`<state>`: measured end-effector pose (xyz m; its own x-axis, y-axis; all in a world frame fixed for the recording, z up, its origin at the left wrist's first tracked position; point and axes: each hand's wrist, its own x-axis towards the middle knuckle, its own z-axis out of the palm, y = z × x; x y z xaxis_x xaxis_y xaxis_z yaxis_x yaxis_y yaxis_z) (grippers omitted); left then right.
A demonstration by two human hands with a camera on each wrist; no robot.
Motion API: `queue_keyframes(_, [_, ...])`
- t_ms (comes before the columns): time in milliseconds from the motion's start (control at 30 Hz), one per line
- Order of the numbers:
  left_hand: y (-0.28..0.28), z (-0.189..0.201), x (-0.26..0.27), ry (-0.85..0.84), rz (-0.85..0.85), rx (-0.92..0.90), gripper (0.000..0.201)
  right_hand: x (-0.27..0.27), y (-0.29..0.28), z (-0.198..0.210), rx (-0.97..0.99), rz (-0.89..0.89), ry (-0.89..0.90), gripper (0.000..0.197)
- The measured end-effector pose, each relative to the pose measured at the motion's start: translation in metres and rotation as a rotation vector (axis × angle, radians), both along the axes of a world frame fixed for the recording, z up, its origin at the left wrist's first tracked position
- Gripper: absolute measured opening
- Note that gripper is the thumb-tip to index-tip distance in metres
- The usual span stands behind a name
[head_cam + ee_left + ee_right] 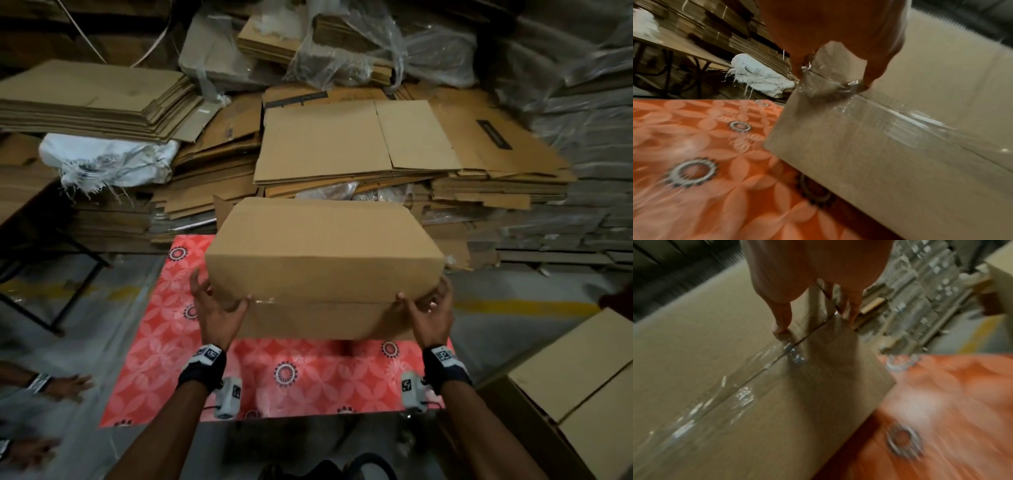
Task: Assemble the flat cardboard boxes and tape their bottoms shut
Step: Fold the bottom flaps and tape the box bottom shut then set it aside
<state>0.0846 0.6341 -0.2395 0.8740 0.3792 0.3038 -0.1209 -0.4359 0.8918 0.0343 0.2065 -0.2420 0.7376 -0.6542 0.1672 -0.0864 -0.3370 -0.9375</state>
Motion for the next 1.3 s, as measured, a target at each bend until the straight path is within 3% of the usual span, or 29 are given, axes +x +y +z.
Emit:
queue_keyframes(100, [0.002, 0.047, 0.026, -0.133, -0.047, 0.054, 0.117, 0.026, -0.009, 0.051, -0.059, 0.024, -0.102, 0.107])
queue_keyframes(167, [0.002, 0.082, 0.045, -0.14, -0.079, 0.173, 0.092, 0.042, -0.012, 0.081, -0.172, 0.077, -0.114, 0.091])
queue_keyframes(267, [0.0, 0.132, 0.066, -0.012, -0.124, 0.337, 0.06, 0.061, -0.012, 0.127, -0.372, 0.147, -0.019, 0.064])
queue_keyframes(433, [0.006, 0.172, 0.091, 0.17, -0.221, 0.482, 0.065, 0.086, -0.015, 0.163, -0.44, 0.187, 0.133, 0.059])
queue_keyframes(733, [0.015, 0.161, 0.106, 0.433, -0.303, 0.599, 0.077, 0.1, -0.009, 0.15, -0.485, 0.286, 0.299, 0.081])
queue_keyframes(1100, [0.027, 0.161, 0.102, 0.488, -0.389, 0.466, 0.073, 0.094, -0.007, 0.156, -0.607, 0.366, 0.534, 0.099])
queue_keyframes(1167, [0.025, 0.162, 0.104, 0.502, -0.391, 0.435, 0.077, 0.094, -0.002, 0.157, -0.677, 0.315, 0.531, 0.093])
queue_keyframes(1300, [0.025, 0.162, 0.112, 0.465, -0.382, 0.395, 0.092, 0.082, 0.034, 0.159, -0.894, 0.263, 0.403, 0.054])
